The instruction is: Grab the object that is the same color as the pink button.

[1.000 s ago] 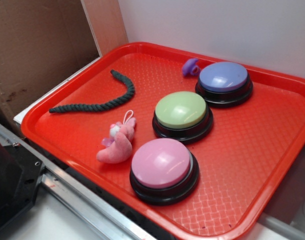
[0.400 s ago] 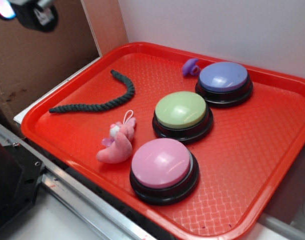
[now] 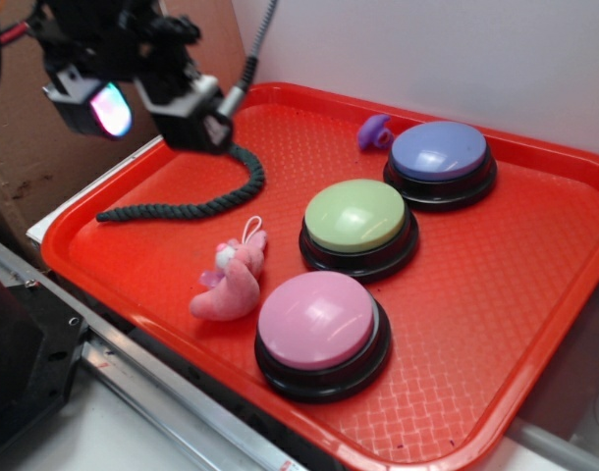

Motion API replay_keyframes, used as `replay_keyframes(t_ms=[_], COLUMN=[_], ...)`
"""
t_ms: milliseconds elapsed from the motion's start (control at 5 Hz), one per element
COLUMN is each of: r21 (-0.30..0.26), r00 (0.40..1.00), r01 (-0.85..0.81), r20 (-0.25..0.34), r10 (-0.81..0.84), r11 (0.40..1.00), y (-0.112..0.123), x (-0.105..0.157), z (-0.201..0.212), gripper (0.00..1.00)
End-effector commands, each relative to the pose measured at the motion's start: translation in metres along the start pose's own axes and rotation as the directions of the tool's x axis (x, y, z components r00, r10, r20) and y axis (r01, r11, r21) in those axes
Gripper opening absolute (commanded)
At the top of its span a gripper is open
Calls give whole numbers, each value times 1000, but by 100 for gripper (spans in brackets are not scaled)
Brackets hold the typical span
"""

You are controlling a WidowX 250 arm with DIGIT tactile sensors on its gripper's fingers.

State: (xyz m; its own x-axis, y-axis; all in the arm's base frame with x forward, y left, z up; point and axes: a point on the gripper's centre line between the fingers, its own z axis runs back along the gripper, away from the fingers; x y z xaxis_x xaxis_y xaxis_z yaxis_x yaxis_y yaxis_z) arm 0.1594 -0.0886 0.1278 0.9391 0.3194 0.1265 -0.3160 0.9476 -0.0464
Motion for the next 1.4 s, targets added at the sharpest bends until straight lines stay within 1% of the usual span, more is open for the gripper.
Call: replay_keyframes(t_ms=[0,200,400,800,1000,1200], r21=[-1,-2,-3,4,-1,-10], r00=[956,930,898,911,912,903], r01=[-293,-367,-440,-407,-404,-424], r20=[23,23,-14,-69,-77,-76], r10=[293,367,440,406,403,422], r11=[956,930,898,913,915,906], y=[1,9,17,11,10,13], x=[18,23,20,12,15,15], z=[-51,-69,-89,-110,-119,-120], gripper=[100,100,100,100,100,17])
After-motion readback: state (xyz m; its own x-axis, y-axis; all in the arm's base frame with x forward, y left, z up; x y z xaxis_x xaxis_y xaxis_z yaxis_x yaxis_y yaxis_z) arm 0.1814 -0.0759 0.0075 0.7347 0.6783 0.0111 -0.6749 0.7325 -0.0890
